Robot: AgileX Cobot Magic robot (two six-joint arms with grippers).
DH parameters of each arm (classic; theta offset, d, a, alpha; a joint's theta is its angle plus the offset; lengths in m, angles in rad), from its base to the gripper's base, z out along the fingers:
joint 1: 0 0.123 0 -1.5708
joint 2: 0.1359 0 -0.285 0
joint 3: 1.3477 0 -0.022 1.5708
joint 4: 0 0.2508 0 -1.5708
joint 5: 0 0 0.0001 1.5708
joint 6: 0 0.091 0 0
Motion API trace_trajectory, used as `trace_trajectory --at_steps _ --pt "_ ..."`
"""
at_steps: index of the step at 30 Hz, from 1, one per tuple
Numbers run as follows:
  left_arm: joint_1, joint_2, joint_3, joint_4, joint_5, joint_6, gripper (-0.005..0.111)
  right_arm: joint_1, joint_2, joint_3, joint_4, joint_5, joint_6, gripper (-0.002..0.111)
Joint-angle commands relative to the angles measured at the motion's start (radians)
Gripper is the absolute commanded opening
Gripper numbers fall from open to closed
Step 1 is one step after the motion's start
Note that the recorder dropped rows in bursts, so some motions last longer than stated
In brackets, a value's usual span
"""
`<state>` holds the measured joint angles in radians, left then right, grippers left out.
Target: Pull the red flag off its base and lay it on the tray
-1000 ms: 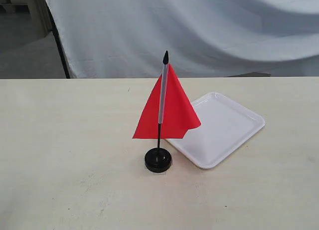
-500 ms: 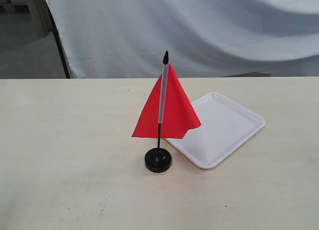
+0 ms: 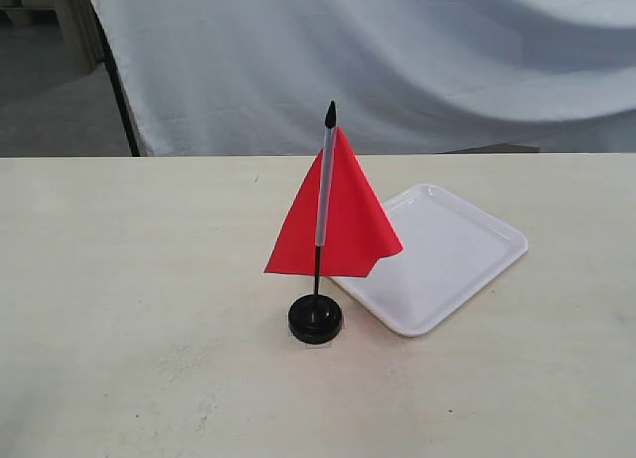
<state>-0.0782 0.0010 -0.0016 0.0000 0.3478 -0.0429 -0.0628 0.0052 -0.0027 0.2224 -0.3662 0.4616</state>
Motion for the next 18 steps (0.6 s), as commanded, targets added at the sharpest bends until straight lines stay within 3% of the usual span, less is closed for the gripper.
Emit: trace_trajectory --at_steps 1,7,10,14,18 --pt "-0.004 -0.001 0.002 0.000 -0.005 0.001 0.000 -0.005 -0.005 0.003 -0.098 0.032 0.142 0.002" --pt "-0.004 -0.001 0.002 0.000 -0.005 0.001 0.000 -0.005 -0.005 0.003 -0.325 -0.233 0.290 0.002" --pt "-0.004 -0.001 0.002 0.000 -0.005 0.001 0.000 -0.005 0.060 0.003 -0.418 -0.283 0.308 0.002" --pt "-0.004 -0.001 0.002 0.000 -0.005 0.001 0.000 -0.005 0.219 0.003 -0.458 -0.301 0.299 0.002" --pt "-0.004 -0.001 0.002 0.000 -0.005 0.001 0.000 -0.005 0.435 0.003 -0.599 -0.464 0.281 0.002"
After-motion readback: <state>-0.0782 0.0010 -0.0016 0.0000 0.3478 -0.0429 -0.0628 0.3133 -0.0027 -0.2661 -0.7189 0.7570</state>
